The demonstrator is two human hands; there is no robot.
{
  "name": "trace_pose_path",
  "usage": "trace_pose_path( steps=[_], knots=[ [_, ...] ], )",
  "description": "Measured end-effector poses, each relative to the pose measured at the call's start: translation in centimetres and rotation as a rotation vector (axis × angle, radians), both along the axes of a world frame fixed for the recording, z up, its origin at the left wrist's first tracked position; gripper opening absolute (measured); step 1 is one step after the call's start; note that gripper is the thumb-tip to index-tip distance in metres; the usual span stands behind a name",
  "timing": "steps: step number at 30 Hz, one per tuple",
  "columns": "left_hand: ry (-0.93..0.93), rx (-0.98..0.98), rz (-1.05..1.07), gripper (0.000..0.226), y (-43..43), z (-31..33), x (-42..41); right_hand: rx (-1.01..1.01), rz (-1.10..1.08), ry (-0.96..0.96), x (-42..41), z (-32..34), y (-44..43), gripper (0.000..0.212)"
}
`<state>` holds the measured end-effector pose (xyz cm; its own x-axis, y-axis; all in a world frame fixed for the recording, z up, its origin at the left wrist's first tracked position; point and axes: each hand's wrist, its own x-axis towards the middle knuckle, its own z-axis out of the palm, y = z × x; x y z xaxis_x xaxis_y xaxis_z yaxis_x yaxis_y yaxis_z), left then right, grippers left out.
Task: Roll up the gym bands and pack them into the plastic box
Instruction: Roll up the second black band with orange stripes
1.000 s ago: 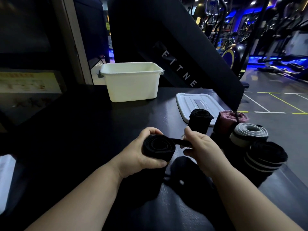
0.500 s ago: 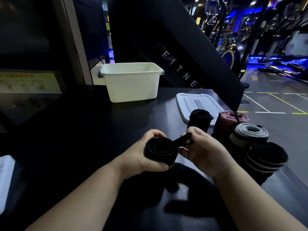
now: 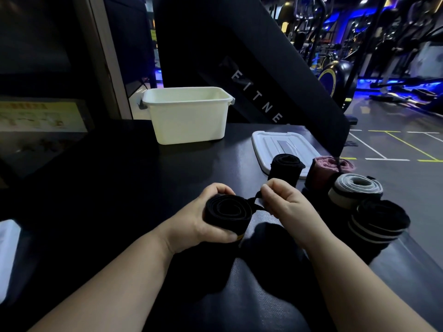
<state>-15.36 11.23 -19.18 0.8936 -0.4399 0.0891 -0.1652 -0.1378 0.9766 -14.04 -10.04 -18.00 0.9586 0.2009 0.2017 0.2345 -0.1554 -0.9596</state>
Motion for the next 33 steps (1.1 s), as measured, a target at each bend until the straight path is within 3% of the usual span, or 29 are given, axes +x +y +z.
trace_pose_path(
  steps=[2, 8, 12, 14, 17, 23, 29, 33],
  knots=[
    [0.006, 0.000, -0.004, 0.073, 0.09, 0.00, 0.01, 0.033, 0.043, 0.047, -0.03, 0.03, -0.13, 0.031],
    [0.003, -0.011, -0.001, 0.074, 0.18, 0.11, -0.02, 0.510, 0.119, 0.414, 0.19, 0.18, -0.25, 0.034],
    [-0.011, 0.005, -0.002, 0.072, 0.07, 0.15, -0.12, 0.527, 0.149, 0.415, 0.22, -0.01, -0.03, 0.009],
    [-0.013, 0.011, -0.006, 0.071, -0.03, 0.22, -0.16, 0.549, 0.129, 0.409, 0.27, 0.04, -0.03, 0.020],
    [-0.006, 0.007, 0.004, 0.071, 0.04, 0.23, -0.08, 0.611, 0.123, 0.407, 0.21, 0.28, -0.14, 0.017],
    [-0.007, -0.004, 0.015, 0.072, 0.23, 0.16, -0.17, 0.489, 0.135, 0.358, -0.12, 0.07, 0.06, 0.017],
    [-0.001, -0.035, 0.020, 0.073, 0.52, 0.16, -0.21, 0.318, 0.146, 0.267, -0.15, 0.12, -0.14, 0.047],
    [0.014, -0.045, 0.023, 0.075, 0.49, 0.18, -0.16, 0.115, 0.164, 0.192, -0.36, 0.15, -0.17, 0.037]
  ],
)
